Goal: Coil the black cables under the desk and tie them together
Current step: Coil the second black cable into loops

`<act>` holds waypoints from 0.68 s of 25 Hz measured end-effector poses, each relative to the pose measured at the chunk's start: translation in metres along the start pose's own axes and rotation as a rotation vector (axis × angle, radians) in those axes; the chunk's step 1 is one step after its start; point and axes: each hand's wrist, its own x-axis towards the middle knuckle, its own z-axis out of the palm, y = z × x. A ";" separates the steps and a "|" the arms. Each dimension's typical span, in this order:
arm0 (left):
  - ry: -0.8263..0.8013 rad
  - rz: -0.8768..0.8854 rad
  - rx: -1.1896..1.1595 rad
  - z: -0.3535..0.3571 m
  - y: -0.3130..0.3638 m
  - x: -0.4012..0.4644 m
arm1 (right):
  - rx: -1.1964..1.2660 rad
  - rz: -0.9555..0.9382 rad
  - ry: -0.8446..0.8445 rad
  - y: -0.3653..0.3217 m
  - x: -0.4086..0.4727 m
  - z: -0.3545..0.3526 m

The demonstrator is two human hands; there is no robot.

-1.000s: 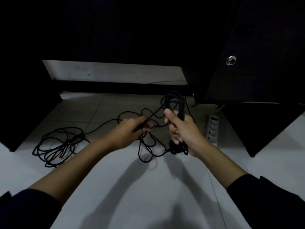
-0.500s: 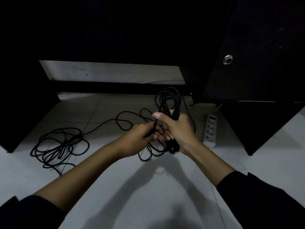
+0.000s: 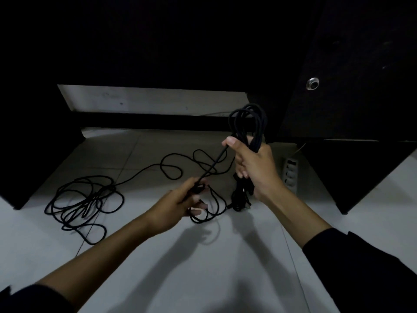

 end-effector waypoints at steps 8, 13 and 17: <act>0.120 -0.270 -0.714 -0.006 -0.015 0.002 | 0.006 -0.048 0.012 -0.005 0.004 -0.008; 0.204 -0.007 0.233 0.001 -0.031 -0.002 | 0.024 -0.044 -0.028 -0.004 0.002 -0.002; 0.258 0.338 0.525 0.016 -0.008 0.003 | -0.011 -0.014 -0.081 0.003 -0.004 0.005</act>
